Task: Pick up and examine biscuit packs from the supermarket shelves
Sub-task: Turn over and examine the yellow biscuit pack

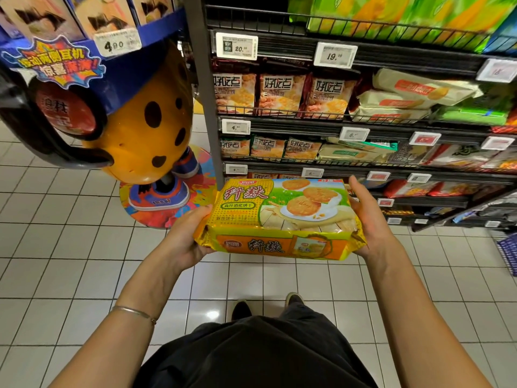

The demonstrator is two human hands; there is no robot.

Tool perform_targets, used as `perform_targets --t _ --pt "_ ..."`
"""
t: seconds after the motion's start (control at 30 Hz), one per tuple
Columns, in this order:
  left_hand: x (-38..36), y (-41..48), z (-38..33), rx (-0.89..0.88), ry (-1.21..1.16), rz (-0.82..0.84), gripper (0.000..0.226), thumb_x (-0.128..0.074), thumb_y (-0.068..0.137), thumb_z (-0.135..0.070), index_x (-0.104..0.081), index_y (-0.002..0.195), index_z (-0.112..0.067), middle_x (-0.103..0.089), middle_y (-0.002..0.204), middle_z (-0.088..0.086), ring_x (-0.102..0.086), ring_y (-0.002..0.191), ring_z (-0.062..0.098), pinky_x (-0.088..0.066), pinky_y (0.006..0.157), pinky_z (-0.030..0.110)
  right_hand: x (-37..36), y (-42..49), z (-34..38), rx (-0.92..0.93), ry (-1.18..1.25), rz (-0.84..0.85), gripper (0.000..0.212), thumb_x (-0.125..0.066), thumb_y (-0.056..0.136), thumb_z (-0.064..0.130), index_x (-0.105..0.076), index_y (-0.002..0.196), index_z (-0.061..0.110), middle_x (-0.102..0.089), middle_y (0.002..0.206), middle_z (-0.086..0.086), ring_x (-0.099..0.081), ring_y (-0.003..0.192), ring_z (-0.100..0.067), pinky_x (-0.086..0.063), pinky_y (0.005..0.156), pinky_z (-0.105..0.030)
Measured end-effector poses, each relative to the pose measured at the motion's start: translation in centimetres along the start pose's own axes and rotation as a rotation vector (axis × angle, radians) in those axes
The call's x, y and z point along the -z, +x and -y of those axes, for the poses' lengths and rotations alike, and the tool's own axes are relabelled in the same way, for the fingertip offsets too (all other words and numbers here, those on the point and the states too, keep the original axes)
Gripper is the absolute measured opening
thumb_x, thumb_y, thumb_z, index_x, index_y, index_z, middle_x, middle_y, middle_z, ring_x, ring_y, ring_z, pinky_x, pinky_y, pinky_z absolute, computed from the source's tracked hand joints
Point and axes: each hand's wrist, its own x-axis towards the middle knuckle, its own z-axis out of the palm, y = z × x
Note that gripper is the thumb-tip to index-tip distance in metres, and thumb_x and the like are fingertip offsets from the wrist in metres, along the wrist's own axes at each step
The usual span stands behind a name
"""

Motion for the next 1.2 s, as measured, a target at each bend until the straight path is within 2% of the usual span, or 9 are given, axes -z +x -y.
perform_targets --t 0.17,0.3,0.47,0.6,0.77,0.9,0.97,1.07,1.2 --pt "0.8 0.8 0.2 0.152 -0.134 0.035 0.015 -0.054 0.105 -0.022 -0.068 0.105 -0.017 -0.061 0.092 0.005 -0.06 0.067 0.015 -0.053 0.047 0.021 -0.2 0.7 -0.4 -0.033 -0.041 -0.04 0.054 -0.055 0.102 0.052 -0.069 0.132 0.011 -0.071 0.128 -0.02 -0.071 0.113 -0.038 -0.062 0.086 -0.053" --pt "1.4 1.2 0.4 0.25 -0.169 0.036 0.022 -0.052 0.105 -0.023 -0.065 0.122 -0.017 -0.063 0.1 0.006 -0.064 0.068 0.015 -0.052 0.044 0.02 -0.1 1.3 -0.6 -0.05 -0.108 -0.112 0.054 -0.055 0.101 0.053 -0.067 0.134 0.013 -0.072 0.127 -0.017 -0.069 0.118 -0.036 -0.052 0.104 -0.054" --pt "1.8 1.4 0.7 0.28 -0.203 0.032 0.025 -0.055 0.106 -0.026 -0.074 0.111 -0.011 -0.076 0.088 0.014 -0.076 0.061 0.025 -0.053 0.041 0.021 0.2 1.6 -1.0 -0.049 -0.115 -0.124 0.045 -0.054 0.102 0.052 -0.082 0.11 0.018 -0.079 0.11 -0.01 -0.079 0.093 -0.026 -0.064 0.067 -0.038" --pt "1.8 1.3 0.6 0.244 -0.257 0.065 0.023 -0.058 0.105 -0.022 -0.074 0.114 -0.008 -0.078 0.09 0.018 -0.078 0.066 0.029 -0.058 0.04 0.031 0.2 1.7 -1.1 -0.034 -0.109 -0.149 0.045 -0.052 0.106 0.045 -0.086 0.092 0.019 -0.081 0.094 -0.006 -0.079 0.078 -0.021 -0.062 0.057 -0.031" --pt "2.2 1.5 0.6 0.208 -0.231 0.08 0.032 -0.057 0.103 -0.025 -0.084 0.095 -0.009 -0.08 0.092 0.014 -0.079 0.072 0.028 -0.063 0.051 0.033 0.0 1.7 -1.0 -0.004 -0.152 -0.116 0.043 -0.054 0.103 0.049 -0.079 0.119 0.018 -0.079 0.112 -0.009 -0.078 0.096 -0.026 -0.064 0.069 -0.038" --pt "3.3 1.6 0.8 0.256 -0.211 0.136 0.033 -0.064 0.095 -0.033 -0.077 0.121 -0.016 -0.078 0.101 0.007 -0.075 0.08 0.021 -0.059 0.059 0.027 -0.4 1.3 -0.6 0.061 -0.171 -0.047 0.059 -0.057 0.098 0.055 -0.063 0.139 0.014 -0.069 0.133 -0.015 -0.066 0.124 -0.035 -0.05 0.107 -0.054" --pt "3.6 1.6 0.9 0.243 -0.197 0.181 0.042 -0.062 0.094 -0.051 -0.081 0.114 -0.02 -0.08 0.104 0.006 -0.075 0.082 0.022 -0.057 0.067 0.03 -0.7 0.9 -0.1 0.102 -0.165 -0.01 0.057 -0.057 0.099 0.051 -0.062 0.139 0.011 -0.069 0.133 -0.018 -0.067 0.123 -0.037 -0.053 0.105 -0.053" --pt "3.2 1.4 0.8 0.206 -0.118 0.178 0.057 -0.062 0.085 -0.072 -0.082 0.11 -0.024 -0.078 0.116 0.007 -0.072 0.095 0.027 -0.05 0.079 0.033 -1.5 0.4 0.3 0.137 -0.137 0.011 0.049 -0.061 0.098 0.042 -0.068 0.13 0.006 -0.072 0.126 -0.02 -0.072 0.113 -0.035 -0.063 0.084 -0.046" --pt "2.1 1.3 1.0 0.133 -0.101 0.141 0.061 -0.071 0.082 -0.061 -0.074 0.129 -0.021 -0.069 0.135 0.012 -0.062 0.115 0.033 -0.049 0.086 0.037 -2.6 -0.1 0.3 0.205 -0.17 0.125 0.03 -0.063 0.095 0.029 -0.08 0.112 0.011 -0.075 0.121 -0.018 -0.075 0.107 -0.031 -0.062 0.083 -0.041"
